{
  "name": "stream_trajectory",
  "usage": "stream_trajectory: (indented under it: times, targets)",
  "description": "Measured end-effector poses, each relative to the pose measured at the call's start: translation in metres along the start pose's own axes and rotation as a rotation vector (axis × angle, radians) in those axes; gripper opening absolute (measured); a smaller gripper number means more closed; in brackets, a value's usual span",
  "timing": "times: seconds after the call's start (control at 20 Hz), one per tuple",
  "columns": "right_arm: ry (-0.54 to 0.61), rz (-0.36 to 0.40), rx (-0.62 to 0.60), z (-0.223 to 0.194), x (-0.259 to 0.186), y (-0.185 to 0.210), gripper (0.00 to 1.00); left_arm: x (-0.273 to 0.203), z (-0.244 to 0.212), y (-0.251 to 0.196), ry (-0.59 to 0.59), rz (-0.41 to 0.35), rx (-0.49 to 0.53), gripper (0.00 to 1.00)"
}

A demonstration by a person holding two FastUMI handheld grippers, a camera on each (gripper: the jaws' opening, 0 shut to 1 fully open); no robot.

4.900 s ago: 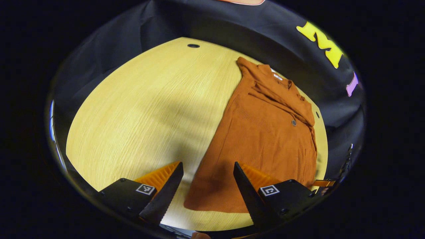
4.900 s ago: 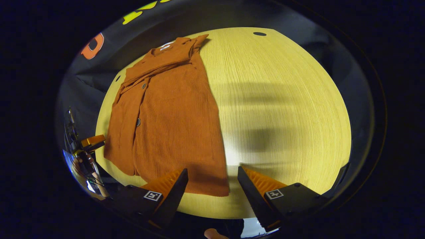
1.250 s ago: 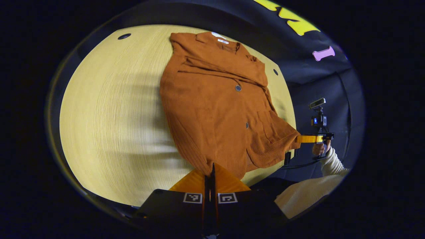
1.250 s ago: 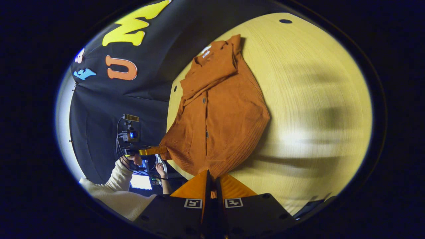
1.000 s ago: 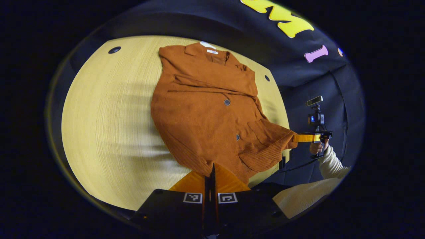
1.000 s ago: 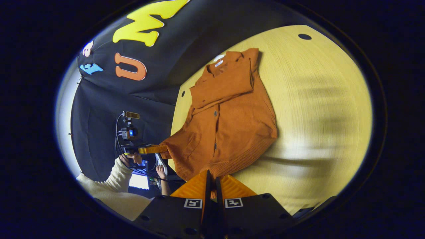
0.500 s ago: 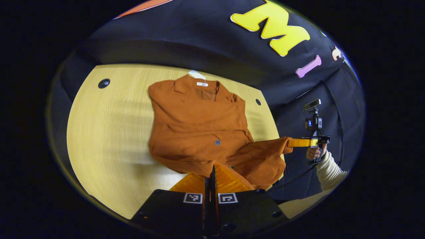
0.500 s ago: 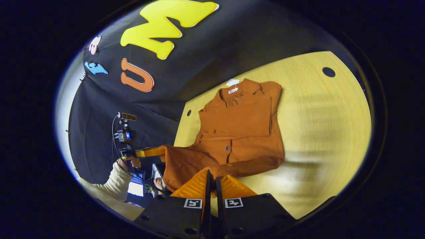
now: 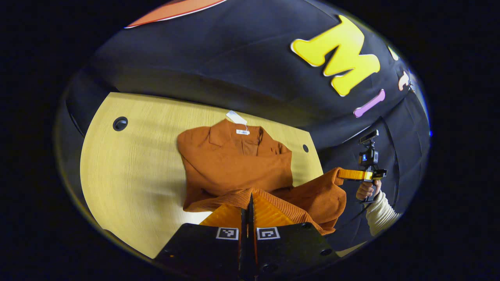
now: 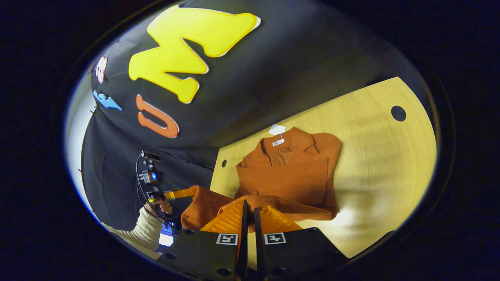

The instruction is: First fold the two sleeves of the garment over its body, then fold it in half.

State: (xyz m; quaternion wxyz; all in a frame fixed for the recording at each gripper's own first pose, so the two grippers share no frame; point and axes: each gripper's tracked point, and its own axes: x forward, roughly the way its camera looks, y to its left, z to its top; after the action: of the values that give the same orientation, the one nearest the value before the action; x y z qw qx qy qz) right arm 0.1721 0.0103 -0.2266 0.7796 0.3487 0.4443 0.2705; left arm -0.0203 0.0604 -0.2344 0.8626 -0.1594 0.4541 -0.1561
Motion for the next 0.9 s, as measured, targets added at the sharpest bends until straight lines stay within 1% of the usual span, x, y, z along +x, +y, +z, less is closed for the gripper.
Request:
stream_trajectory:
  times: [0.05,0.2,0.35,0.4,0.45,0.55,0.6,0.65,0.7,0.75,0.8,0.9]
  targets:
    - [-0.017,-0.003,0.015,0.010,0.007,-0.002,0.10,0.003,0.004,-0.003,-0.013,-0.003,-0.018,0.03]
    - [-0.054,0.014,0.044,0.030,0.023,-0.005,0.10,0.014,0.011,-0.012,-0.045,-0.023,-0.073,0.03]
    - [-0.076,0.029,0.065,0.043,0.041,-0.012,0.10,0.022,0.016,-0.013,-0.052,-0.027,-0.104,0.03]
    - [-0.082,0.029,0.079,0.047,0.045,-0.015,0.07,0.025,0.018,-0.014,-0.053,-0.034,-0.118,0.07]
    - [-0.089,0.023,0.093,0.052,0.052,-0.020,0.10,0.027,0.021,-0.012,-0.061,-0.035,-0.132,0.03]
    - [-0.107,0.010,0.117,0.060,0.064,-0.034,0.10,0.029,0.027,-0.012,-0.082,-0.041,-0.165,0.03]
    - [-0.117,0.003,0.133,0.065,0.069,-0.042,0.07,0.031,0.031,-0.012,-0.098,-0.048,-0.188,0.07]
    - [-0.127,-0.004,0.151,0.070,0.076,-0.050,0.07,0.032,0.035,-0.015,-0.113,-0.057,-0.216,0.03]
    - [-0.138,-0.012,0.169,0.074,0.083,-0.060,0.10,0.033,0.038,-0.015,-0.127,-0.064,-0.245,0.03]
    - [-0.154,-0.028,0.196,0.080,0.091,-0.071,0.10,0.034,0.037,-0.013,-0.132,-0.065,-0.278,0.03]
    - [-0.157,-0.045,0.221,0.082,0.100,-0.081,0.07,0.031,0.036,-0.011,-0.131,-0.060,-0.300,0.03]
    - [-0.154,-0.075,0.243,0.082,0.114,-0.095,0.10,0.025,0.030,-0.005,-0.125,-0.041,-0.339,0.03]
